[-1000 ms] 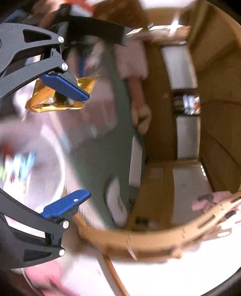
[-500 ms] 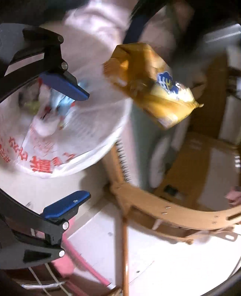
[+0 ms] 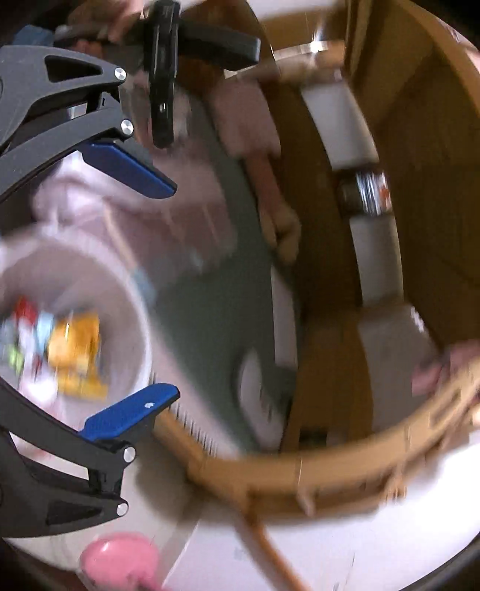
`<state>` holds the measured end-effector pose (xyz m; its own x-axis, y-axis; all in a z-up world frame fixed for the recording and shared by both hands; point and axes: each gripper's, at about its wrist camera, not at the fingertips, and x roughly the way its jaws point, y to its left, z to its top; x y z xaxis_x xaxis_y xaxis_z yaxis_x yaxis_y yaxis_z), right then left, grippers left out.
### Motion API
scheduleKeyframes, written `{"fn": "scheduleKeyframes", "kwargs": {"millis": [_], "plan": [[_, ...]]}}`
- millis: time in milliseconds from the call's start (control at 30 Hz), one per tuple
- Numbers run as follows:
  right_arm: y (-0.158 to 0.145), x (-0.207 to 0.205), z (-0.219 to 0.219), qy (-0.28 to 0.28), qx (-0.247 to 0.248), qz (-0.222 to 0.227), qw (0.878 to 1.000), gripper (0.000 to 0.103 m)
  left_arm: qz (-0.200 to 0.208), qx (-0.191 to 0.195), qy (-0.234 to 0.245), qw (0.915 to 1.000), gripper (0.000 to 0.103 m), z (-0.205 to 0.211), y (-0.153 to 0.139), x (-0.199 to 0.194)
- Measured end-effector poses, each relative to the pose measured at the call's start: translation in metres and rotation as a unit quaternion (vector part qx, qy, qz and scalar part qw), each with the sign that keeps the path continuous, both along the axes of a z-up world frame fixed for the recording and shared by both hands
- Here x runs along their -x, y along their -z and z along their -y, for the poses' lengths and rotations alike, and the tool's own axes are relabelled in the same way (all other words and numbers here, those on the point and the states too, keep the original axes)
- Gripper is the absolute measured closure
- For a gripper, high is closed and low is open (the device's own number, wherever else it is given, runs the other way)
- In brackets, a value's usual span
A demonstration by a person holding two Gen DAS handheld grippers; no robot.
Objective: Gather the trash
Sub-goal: 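Return both tools over the remaining trash on the bed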
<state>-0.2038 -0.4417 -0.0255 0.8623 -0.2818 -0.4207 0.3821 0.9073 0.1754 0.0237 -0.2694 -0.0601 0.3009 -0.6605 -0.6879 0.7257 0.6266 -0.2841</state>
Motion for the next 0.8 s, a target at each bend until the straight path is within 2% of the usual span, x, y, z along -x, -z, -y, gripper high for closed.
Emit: {"fn": "scheduleKeyframes", "kwargs": {"millis": [67,133,200,267,367,433,500,567,633,667,733,800], "plan": [[0.002,-0.043,-0.039,-0.054,0.013,-0.013,0.998,0.005,0.024,-0.03,-0.055,0.9978,0.003,-0.042,-0.001,-0.018],[0.003,-0.079,-0.075,-0.094,0.026,-0.025,0.995,0.005,0.047,-0.069,-0.109,0.9905,0.003,-0.082,0.004,-0.035],[0.004,-0.117,-0.109,-0.131,0.033,-0.041,0.99,0.005,0.062,-0.106,-0.157,0.9798,0.003,-0.122,0.012,-0.057],[0.008,-0.154,-0.143,-0.168,0.04,-0.056,0.983,0.005,0.067,-0.145,-0.21,0.9646,0.003,-0.167,0.026,-0.079],[0.022,-0.22,-0.188,-0.196,0.052,-0.085,0.976,0.005,0.055,-0.178,-0.269,0.9449,0.003,-0.217,0.046,-0.115],[0.043,-0.276,-0.212,-0.205,0.044,-0.123,0.97,0.005,0.031,-0.171,-0.319,0.9315,0.003,-0.254,0.056,-0.138],[0.072,-0.328,-0.226,-0.208,0.021,-0.159,0.965,0.005,-0.004,-0.145,-0.363,0.9204,0.003,-0.291,0.063,-0.157],[0.103,-0.368,-0.228,-0.201,-0.034,-0.205,0.957,0.005,-0.048,-0.1,-0.395,0.9121,0.003,-0.313,0.075,-0.176],[0.136,-0.406,-0.217,-0.18,-0.134,-0.231,0.947,0.006,-0.086,-0.062,-0.402,0.9093,0.003,-0.329,0.088,-0.189],[0.148,-0.417,-0.212,-0.168,-0.175,-0.241,0.94,0.011,-0.103,-0.048,-0.407,0.9064,0.003,-0.336,0.095,-0.197],[0.174,-0.436,-0.2,-0.139,-0.26,-0.243,0.924,0.016,-0.113,-0.033,-0.415,0.9022,0.003,-0.344,0.101,-0.211],[0.186,-0.453,-0.196,-0.117,-0.282,-0.239,0.922,0.02,-0.108,-0.029,-0.426,0.898,0.003,-0.347,0.107,-0.229]]}}
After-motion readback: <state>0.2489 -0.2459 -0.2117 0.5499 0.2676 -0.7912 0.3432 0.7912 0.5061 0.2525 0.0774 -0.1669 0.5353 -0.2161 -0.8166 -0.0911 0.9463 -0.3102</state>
